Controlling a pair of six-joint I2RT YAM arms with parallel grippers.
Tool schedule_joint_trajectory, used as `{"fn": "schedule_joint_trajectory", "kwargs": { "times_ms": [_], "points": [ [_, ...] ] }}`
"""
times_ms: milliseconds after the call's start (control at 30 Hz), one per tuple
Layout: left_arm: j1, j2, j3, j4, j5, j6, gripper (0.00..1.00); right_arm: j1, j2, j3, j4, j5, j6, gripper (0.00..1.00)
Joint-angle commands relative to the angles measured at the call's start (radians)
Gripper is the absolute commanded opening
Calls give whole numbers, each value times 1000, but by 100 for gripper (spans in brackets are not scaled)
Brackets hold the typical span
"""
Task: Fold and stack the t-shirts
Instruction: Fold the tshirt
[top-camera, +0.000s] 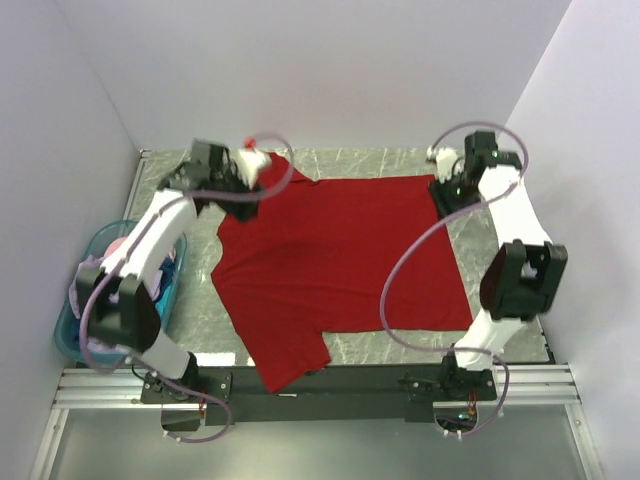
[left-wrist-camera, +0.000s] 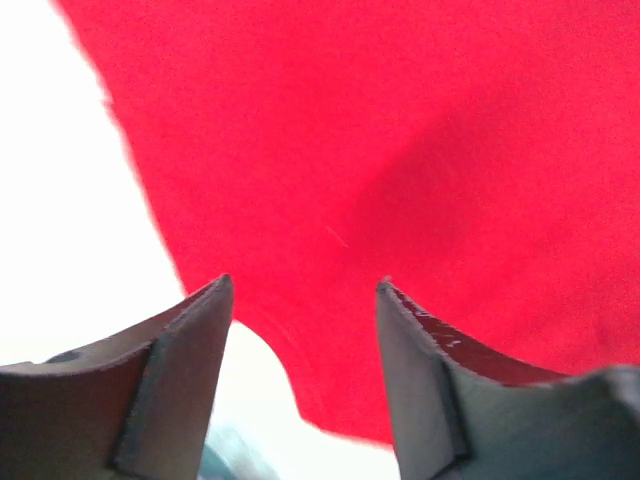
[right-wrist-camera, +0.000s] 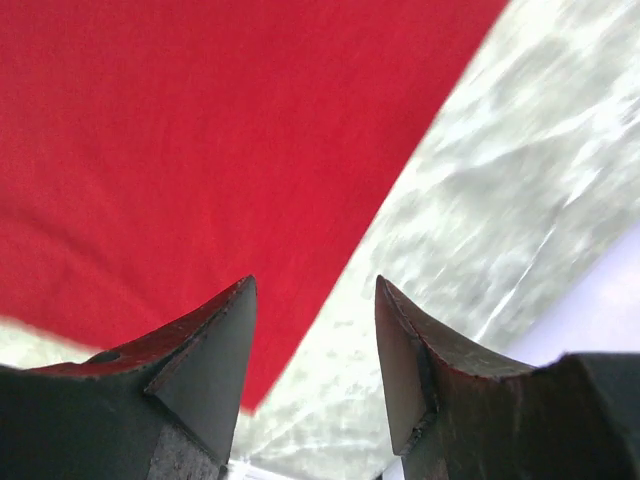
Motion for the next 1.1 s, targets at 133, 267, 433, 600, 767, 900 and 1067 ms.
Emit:
{"fn": "schedule_joint_trajectory", "kwargs": {
  "times_ms": [133,267,433,600,767,900,1067],
  "points": [
    [111,297,345,218,10,-291,68,-25,312,413,120,-34,255,58],
    [137,447,491,270,16,-379,68,-28,505,628,190,25,317,58],
    [145,518,520,328,43,-408,68,-28,643,753,279,93,366,56],
    [146,560,496,356,33,-408,68,-28,694,722,420,127,381,56],
    [148,595,494,350,23,-409,68,-28,760,776,454,121,385,58],
    [151,583,467,321,71,-384,67,-28,760,785,421,112,353,57],
    [151,446,344,155,255,-139,67,-31,567,617,282,33,190,59]
  ]
}}
